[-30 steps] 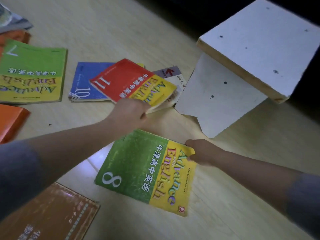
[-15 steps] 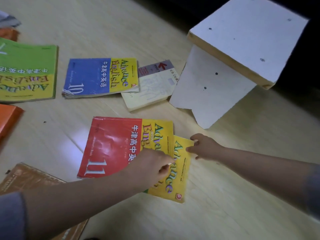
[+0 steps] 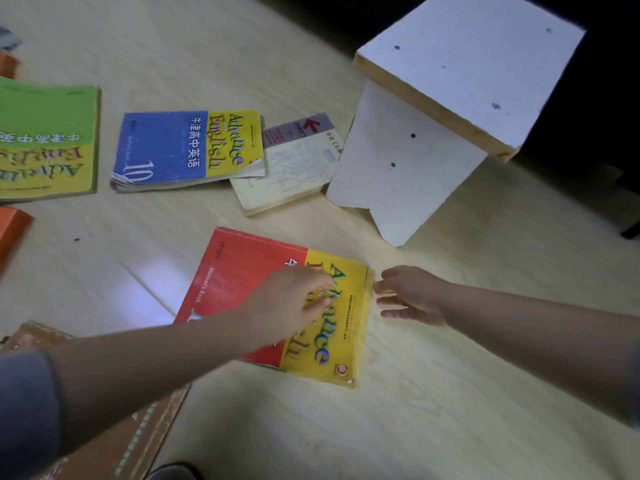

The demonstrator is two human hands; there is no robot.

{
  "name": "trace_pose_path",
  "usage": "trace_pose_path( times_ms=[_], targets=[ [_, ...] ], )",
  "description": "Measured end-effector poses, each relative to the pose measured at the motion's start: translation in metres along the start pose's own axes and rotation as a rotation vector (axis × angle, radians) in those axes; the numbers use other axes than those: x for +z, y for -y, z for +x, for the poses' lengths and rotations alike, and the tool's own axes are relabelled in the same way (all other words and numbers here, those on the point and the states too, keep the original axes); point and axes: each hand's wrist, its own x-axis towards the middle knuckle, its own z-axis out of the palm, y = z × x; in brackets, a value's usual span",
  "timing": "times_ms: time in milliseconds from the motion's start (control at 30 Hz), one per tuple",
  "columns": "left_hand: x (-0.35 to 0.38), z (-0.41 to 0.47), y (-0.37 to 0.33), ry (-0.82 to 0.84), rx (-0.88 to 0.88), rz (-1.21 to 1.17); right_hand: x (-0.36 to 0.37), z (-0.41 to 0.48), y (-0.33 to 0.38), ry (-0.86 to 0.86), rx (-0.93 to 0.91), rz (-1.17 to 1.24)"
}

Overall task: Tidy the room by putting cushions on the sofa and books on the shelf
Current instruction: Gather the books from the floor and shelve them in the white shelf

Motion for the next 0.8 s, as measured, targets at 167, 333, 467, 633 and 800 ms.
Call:
trace_pose_path(
  times_ms=[167,333,467,633,800],
  targets=[
    [-0.035,0.041,0.052,0.101,-0.089,0.402,0.006,-0.004,-0.022,0.059,0.098,-0.192],
    [-0.027,0.036,0.063,0.267,-0.139,0.531,0.022,-0.007,-0.018,0.088,0.081,-0.190],
    [-0.020,0.030,0.056,0.263,-0.145,0.539,0.028,-0.008,-0.014,0.082,0.076,-0.157],
    [-0.023,0.025,0.057,0.254,-0.262,0.484,0.023,-0.012,-0.007,0.151,0.011,-0.253],
    [-0.009,0.013,0.040,0.290,-0.339,0.454,0.024,-0.011,0.004,0.056,-0.206,-0.323]
  ],
)
